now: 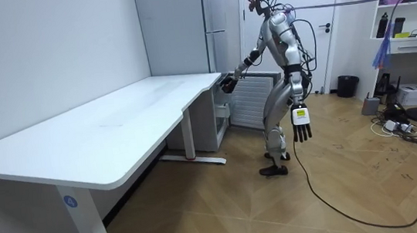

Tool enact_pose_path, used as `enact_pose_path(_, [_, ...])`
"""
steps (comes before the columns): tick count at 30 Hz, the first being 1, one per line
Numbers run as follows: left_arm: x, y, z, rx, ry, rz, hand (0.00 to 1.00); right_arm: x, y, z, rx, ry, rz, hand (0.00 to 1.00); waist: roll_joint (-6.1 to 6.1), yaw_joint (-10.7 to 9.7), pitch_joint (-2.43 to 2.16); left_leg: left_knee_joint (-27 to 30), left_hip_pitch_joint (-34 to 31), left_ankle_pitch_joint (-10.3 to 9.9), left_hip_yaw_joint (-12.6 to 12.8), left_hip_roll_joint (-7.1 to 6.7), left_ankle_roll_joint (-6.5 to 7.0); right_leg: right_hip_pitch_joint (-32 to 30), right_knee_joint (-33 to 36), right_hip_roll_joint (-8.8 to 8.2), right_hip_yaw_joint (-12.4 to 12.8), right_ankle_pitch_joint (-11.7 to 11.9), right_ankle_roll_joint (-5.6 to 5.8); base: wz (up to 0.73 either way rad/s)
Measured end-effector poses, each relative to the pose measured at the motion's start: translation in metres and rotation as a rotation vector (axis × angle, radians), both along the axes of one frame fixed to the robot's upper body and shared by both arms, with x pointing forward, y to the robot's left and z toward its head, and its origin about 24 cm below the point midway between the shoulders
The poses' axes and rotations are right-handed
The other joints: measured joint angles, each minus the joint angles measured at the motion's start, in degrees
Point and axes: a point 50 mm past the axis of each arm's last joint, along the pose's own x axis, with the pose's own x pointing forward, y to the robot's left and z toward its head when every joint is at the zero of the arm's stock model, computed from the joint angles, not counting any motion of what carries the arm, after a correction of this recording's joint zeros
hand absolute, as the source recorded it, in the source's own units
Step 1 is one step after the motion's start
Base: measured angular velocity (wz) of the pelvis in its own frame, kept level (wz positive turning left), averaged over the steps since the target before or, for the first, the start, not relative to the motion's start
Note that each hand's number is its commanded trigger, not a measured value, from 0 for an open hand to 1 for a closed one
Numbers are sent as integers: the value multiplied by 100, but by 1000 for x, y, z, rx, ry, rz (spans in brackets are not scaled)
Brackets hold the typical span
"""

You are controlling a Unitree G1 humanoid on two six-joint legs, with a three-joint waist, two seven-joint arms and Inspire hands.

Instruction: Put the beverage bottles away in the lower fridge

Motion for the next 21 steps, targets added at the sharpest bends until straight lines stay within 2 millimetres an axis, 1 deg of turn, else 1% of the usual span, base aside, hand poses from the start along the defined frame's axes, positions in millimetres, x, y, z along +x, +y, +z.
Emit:
enact_pose_path(4, [0,0,0,5,0,-1,0,-1,-5,3,-13,-3,-8,0,23,3,-13,-19,2,0,2,-2,0,-1,-11,-1,2,0,0,0])
enact_pose_path(6, [0,0,0,5,-1,-1,0,-1,-6,4,-29,2,0,0,26,6,-12,-59,5,0,2,-4,0,-3,-21,-1,5,0,0,0])
enact_pose_path(9, [-1,0,0,-9,-11,37,0,-1,-5,3,15,-12,-12,0,48,47,-15,-124,28,2,18,9,1,7,-92,12,8,17,4,-4])
enact_pose_path(13, [-4,1,0,-8,-19,72,0,-1,-7,4,32,-22,-25,0,66,84,-26,-244,73,13,37,-3,12,37,-180,7,13,40,19,-1])
enact_pose_path(16, [-4,1,0,-2,-20,77,0,-2,-11,6,26,-24,-46,0,67,108,-26,-315,137,24,76,-13,25,71,-257,-2,30,56,29,0])
enact_pose_path(18, [-4,1,0,1,-22,77,0,-4,-11,3,36,-14,-53,0,71,109,-25,-419,198,27,97,-21,29,126,-321,-6,31,58,40,0])
enact_pose_path(21, [-4,1,0,2,-23,78,0,-3,-14,7,38,-28,-61,0,72,123,-24,-437,205,32,155,-22,38,112,-328,-38,22,52,50,0])
